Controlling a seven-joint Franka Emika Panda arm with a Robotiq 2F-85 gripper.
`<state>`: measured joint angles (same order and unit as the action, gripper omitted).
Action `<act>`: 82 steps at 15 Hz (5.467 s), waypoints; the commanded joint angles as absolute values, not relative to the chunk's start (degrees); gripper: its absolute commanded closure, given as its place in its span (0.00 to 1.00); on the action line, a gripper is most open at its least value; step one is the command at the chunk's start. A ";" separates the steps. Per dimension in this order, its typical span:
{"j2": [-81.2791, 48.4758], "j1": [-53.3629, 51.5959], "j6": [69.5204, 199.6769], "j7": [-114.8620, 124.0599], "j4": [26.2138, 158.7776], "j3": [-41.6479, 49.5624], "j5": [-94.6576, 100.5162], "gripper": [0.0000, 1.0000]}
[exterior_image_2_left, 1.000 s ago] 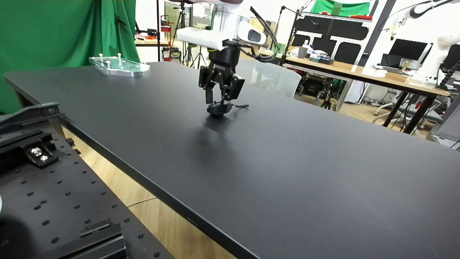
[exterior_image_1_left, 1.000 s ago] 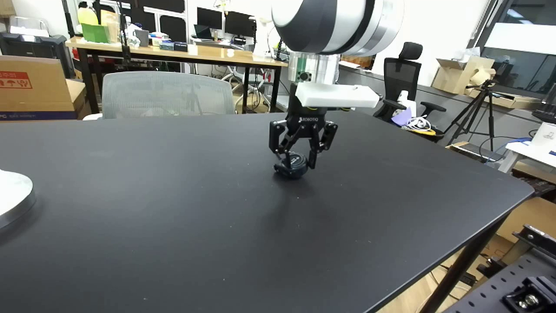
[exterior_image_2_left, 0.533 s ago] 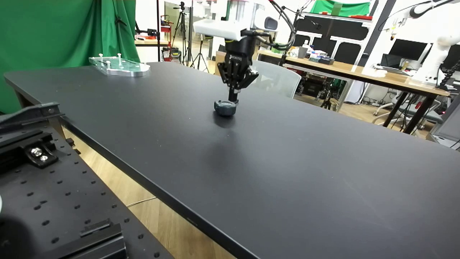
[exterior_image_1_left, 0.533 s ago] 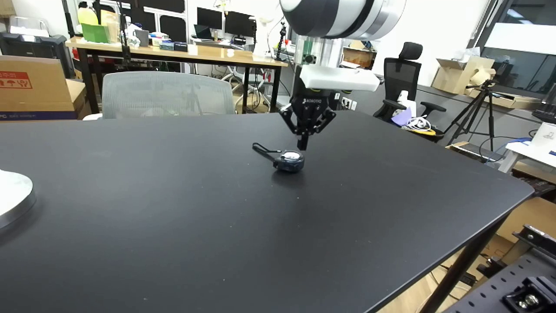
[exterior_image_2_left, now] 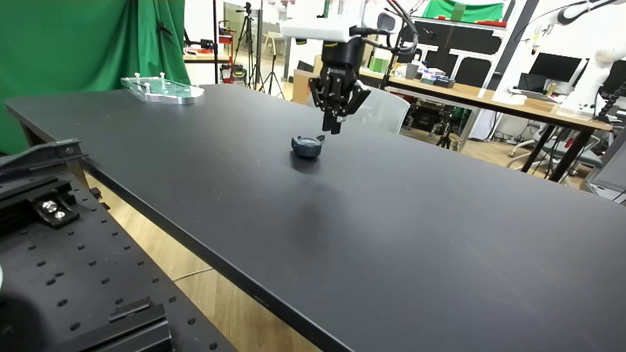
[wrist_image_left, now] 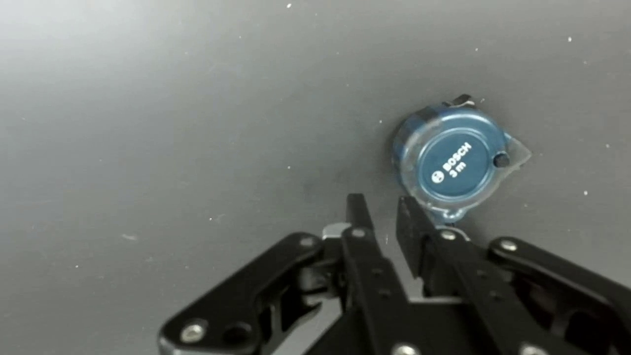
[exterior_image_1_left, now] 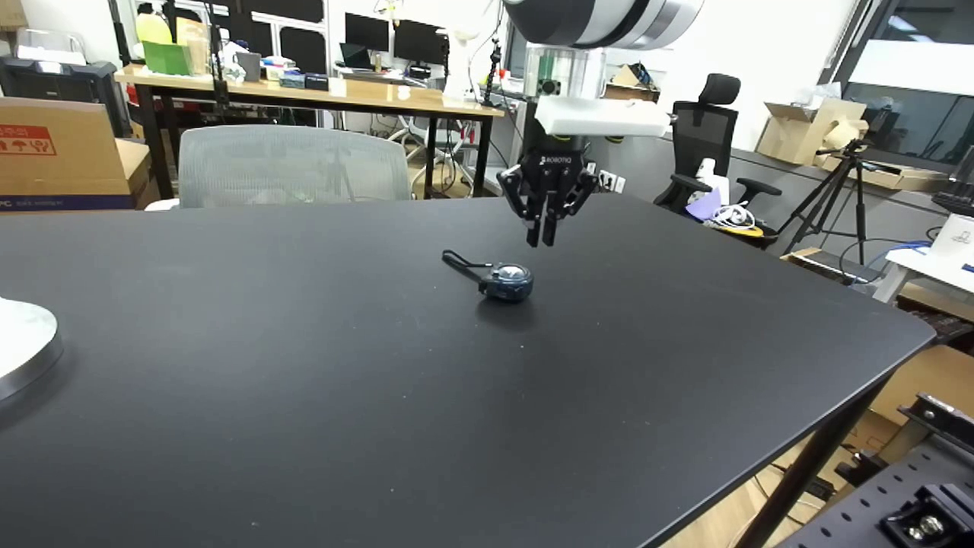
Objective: Move the measuring tape to the left and back to the right
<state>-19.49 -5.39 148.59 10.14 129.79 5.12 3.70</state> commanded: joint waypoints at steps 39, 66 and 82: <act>-25.03 -6.77 138.12 -18.29 124.47 -2.40 37.11 0.00; -28.63 -6.72 147.78 -12.79 127.58 -0.55 31.86 0.82; -25.44 -6.49 146.76 -20.56 126.20 -2.92 31.31 0.01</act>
